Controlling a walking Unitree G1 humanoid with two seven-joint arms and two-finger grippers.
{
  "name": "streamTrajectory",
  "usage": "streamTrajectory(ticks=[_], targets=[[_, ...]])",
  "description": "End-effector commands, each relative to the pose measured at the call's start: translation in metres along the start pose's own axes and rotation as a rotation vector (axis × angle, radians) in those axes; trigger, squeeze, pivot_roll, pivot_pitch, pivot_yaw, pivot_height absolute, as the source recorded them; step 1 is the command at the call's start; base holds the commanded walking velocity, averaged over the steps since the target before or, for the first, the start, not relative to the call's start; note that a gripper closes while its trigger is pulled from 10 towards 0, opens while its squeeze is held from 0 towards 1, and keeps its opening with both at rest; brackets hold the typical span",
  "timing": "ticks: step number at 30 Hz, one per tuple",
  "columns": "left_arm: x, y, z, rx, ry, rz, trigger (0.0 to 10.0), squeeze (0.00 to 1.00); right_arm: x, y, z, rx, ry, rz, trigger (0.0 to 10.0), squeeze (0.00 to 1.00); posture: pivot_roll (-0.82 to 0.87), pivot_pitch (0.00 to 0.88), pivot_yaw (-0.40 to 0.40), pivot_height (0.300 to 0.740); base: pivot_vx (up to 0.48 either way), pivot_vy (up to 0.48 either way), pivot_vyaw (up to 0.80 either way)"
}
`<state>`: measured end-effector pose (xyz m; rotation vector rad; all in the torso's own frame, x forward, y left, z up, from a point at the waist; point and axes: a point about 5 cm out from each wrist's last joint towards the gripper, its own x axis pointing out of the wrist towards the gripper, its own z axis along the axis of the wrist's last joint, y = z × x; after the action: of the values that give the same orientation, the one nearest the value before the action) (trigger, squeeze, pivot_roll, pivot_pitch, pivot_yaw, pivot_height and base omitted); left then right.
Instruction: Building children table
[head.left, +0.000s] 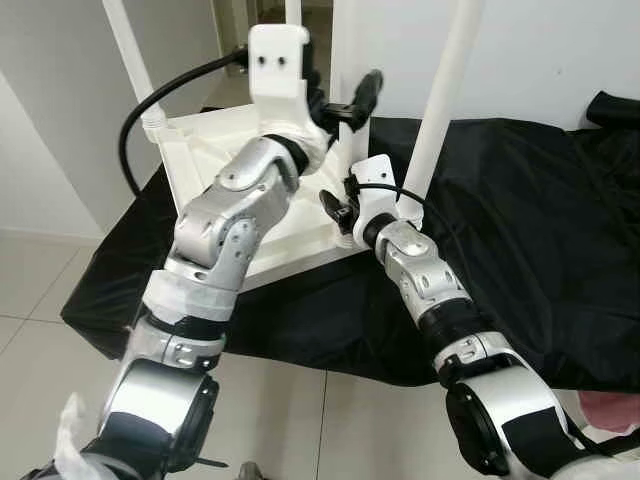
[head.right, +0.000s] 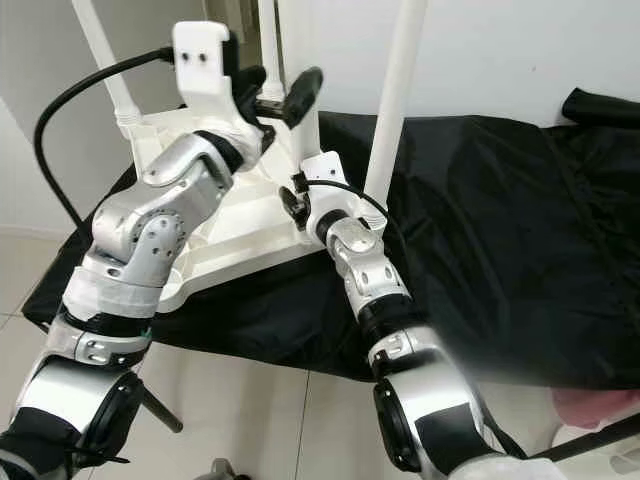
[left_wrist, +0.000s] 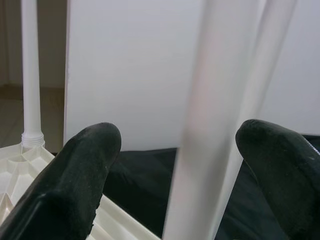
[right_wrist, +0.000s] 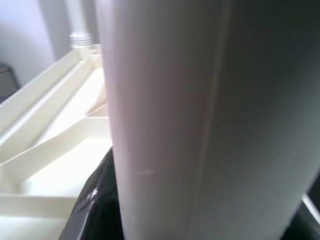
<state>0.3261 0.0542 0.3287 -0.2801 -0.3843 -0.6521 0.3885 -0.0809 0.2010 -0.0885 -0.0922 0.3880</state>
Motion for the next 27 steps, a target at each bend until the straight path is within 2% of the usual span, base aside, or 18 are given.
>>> streamTrajectory(ticks=[1,6,7,8,11,14,21,23,24,26,27], targets=[[-0.004,-0.012,0.006,-0.005,-0.027,-0.239,10.0,0.0,-0.001,-0.003,-0.001,0.013,0.0,-0.024,10.0,0.0,0.02,0.004,0.036,0.74,0.0,0.0,0.0],[-0.008,-0.009,0.007,-0.007,-0.043,-0.217,10.0,0.0,-0.003,-0.009,-0.003,0.008,0.0,-0.049,10.0,0.0,0.03,0.001,0.034,0.74,0.0,0.0,0.0],[-0.012,0.002,0.007,-0.01,-0.054,-0.14,10.0,0.0,-0.006,-0.016,-0.009,-0.003,0.005,-0.067,10.0,0.0,0.03,0.0,0.036,0.74,0.0,0.0,0.0],[-0.012,0.002,0.007,-0.01,-0.054,-0.14,10.0,0.0,-0.006,-0.016,-0.009,-0.003,0.005,-0.067,10.0,0.0,0.03,0.0,0.036,0.74,0.0,0.0,0.0],[-0.015,0.02,0.006,-0.002,-0.068,-0.01,10.0,0.0,-0.009,-0.024,-0.013,-0.016,-0.001,-0.071,10.0,0.0,0.03,0.003,0.037,0.74,0.0,0.0,0.0],[-0.016,0.028,0.005,-0.019,-0.065,0.039,10.0,0.0,-0.01,-0.028,-0.016,-0.009,-0.001,-0.068,10.0,0.0,0.03,0.009,0.037,0.74,0.0,0.0,0.0],[-0.02,0.034,-0.007,0.069,0.013,0.086,10.0,0.0,-0.01,-0.034,-0.01,-0.019,-0.05,-0.05,10.0,0.0,0.03,0.02,0.039,0.74,0.0,0.0,0.0],[-0.022,0.039,-0.018,0.103,0.079,0.125,10.0,0.0,-0.01,-0.039,-0.005,-0.016,-0.075,-0.069,10.0,0.0,0.04,0.026,0.038,0.74,0.0,0.0,0.0],[-0.022,0.039,-0.018,0.103,0.079,0.125,10.0,0.0,-0.01,-0.039,-0.005,-0.016,-0.075,-0.069,10.0,0.0,0.04,0.026,0.038,0.74,0.0,0.0,0.0],[-0.027,0.047,-0.038,0.158,0.178,0.183,10.0,0.0,-0.012,-0.039,-0.001,-0.009,-0.118,-0.054,10.0,0.0,0.04,0.03,0.038,0.74,0.0,0.0,0.0],[-0.027,0.047,-0.038,0.158,0.178,0.183,10.0,0.0,-0.012,-0.039,-0.001,-0.009,-0.118,-0.054,10.0,0.0,0.04,0.03,0.038,0.74,0.0,0.0,0.0]])
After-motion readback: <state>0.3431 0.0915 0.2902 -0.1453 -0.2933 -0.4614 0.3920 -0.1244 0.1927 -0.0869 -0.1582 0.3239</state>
